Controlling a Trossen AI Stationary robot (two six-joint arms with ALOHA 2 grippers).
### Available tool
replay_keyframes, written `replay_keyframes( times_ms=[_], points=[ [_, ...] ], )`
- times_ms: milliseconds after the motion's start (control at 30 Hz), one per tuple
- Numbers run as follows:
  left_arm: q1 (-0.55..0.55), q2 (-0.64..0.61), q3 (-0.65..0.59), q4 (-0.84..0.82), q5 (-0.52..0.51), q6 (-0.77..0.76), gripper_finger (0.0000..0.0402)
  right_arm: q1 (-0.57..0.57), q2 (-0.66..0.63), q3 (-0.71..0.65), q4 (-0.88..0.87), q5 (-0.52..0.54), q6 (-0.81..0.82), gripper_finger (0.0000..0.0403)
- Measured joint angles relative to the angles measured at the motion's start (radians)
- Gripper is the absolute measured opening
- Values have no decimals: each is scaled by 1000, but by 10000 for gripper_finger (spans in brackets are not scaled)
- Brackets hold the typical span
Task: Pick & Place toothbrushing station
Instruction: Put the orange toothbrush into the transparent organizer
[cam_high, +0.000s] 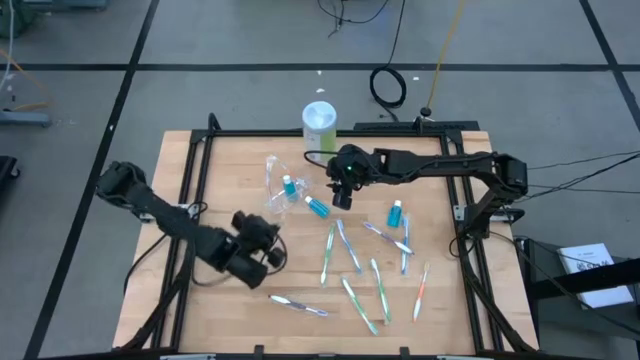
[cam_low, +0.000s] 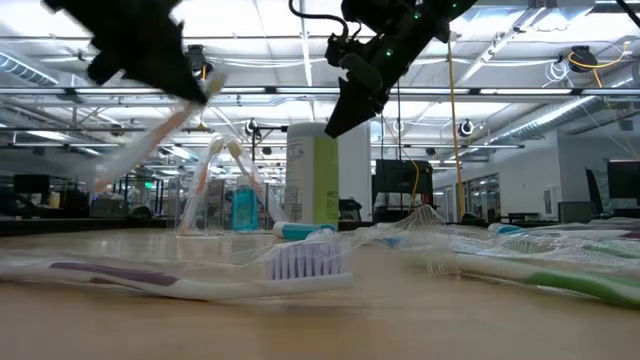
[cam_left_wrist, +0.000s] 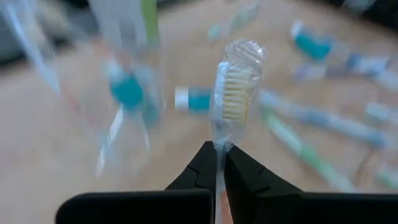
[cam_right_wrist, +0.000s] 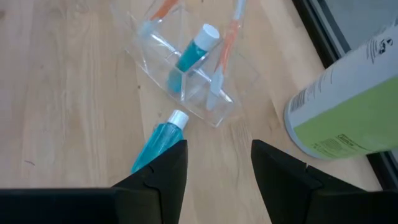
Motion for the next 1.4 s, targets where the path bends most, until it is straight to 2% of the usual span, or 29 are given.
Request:
replay_keyframes(
  times_ms=[133,333,433,667,733,800,933,1000,1067,1233,1333,1400],
  points=[
    [52,-91,5,113,-30,255,17,1,0,-12,11,0,0,171],
    [139,-197,5,269,-144,597,6,10,0,-32,10,0,-5,171],
    [200,-207,5,323,-182,668,15,13,0,-45,13,0,-5,171],
    [355,-181,-4,379,-177,665,6,13,0,-50,17,1,-3,171],
    [384,-184,-32,441,-160,673,11,13,0,-50,14,1,-3,171],
    [416,-185,-78,587,-111,718,11,14,0,-50,9,0,-3,171],
    [487,-182,-172,931,125,906,5,14,0,-50,8,0,-1,171],
    [525,-185,-200,1025,197,943,9,14,0,-50,-12,0,0,171],
    [561,-197,-213,1040,202,977,8,14,0,-50,-30,0,0,171],
    [630,-320,-239,1029,242,1067,7,14,0,-50,-45,1,3,171],
    [663,-356,-323,1036,275,1032,8,14,0,-50,-44,1,4,171],
    [670,-368,-414,1122,281,968,4,14,0,-50,-44,0,4,171]
  ],
)
